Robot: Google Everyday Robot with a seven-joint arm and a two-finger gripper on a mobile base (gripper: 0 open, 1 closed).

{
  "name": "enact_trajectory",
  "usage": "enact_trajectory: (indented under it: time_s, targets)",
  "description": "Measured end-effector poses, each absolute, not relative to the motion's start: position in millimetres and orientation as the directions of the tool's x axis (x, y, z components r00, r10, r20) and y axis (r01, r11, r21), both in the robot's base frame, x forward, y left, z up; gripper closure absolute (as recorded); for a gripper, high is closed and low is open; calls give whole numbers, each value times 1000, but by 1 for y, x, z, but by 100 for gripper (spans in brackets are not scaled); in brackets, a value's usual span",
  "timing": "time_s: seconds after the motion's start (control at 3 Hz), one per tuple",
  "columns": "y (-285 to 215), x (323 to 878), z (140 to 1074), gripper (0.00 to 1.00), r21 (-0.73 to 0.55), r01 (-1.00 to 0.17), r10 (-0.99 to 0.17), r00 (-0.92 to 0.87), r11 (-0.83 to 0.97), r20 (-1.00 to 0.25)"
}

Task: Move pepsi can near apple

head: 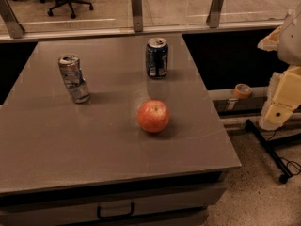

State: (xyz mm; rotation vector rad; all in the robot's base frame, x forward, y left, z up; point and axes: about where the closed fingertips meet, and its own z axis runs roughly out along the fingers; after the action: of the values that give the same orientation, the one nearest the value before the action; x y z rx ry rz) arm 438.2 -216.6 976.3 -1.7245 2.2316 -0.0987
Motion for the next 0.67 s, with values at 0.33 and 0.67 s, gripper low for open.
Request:
enact_trajectory:
  time_s: [0.33,0.67]
  targets:
    - [-217,438,976,0,-246,-931,-953,-221,270,-207]
    - [-216,443,973,0,-241,-919,-924,-235,313,-301]
